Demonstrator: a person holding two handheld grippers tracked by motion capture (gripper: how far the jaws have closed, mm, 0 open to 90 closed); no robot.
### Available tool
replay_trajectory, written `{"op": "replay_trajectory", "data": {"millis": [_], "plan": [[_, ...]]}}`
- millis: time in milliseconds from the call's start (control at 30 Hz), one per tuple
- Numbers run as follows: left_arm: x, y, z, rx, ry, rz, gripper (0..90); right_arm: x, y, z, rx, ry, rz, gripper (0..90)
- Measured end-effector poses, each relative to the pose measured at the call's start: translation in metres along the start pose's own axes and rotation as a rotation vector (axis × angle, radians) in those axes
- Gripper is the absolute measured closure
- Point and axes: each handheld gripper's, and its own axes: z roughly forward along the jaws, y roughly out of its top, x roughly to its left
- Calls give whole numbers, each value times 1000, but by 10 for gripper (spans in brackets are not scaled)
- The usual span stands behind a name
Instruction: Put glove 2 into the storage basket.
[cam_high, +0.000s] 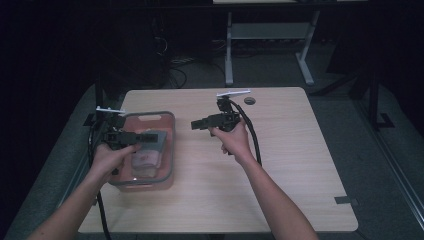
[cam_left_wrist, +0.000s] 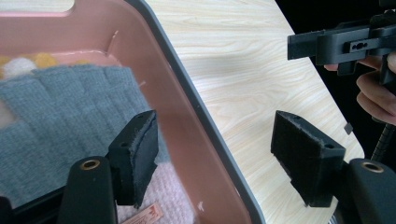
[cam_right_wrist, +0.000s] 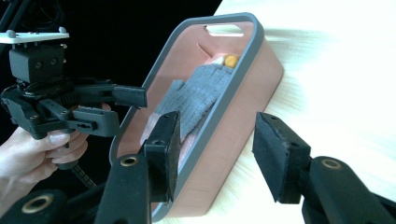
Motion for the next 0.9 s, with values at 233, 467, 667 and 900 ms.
{"op": "replay_trajectory", "data": {"millis": [233, 467, 667, 900], "plan": [[-9, 2, 7, -7, -8, 8, 291, -6, -3, -10, -5, -6, 1, 489], [-20, 4, 14, -4, -19, 35, 288, -11, -7, -23, -20, -14, -1, 475], [-30, 5, 24, 7, -31, 47, 282, -17, -12, -36, -27, -27, 5, 460], [-44, 7, 35, 19, -39, 70, 278, -26, -19, -51, -43, -36, 17, 447]]}}
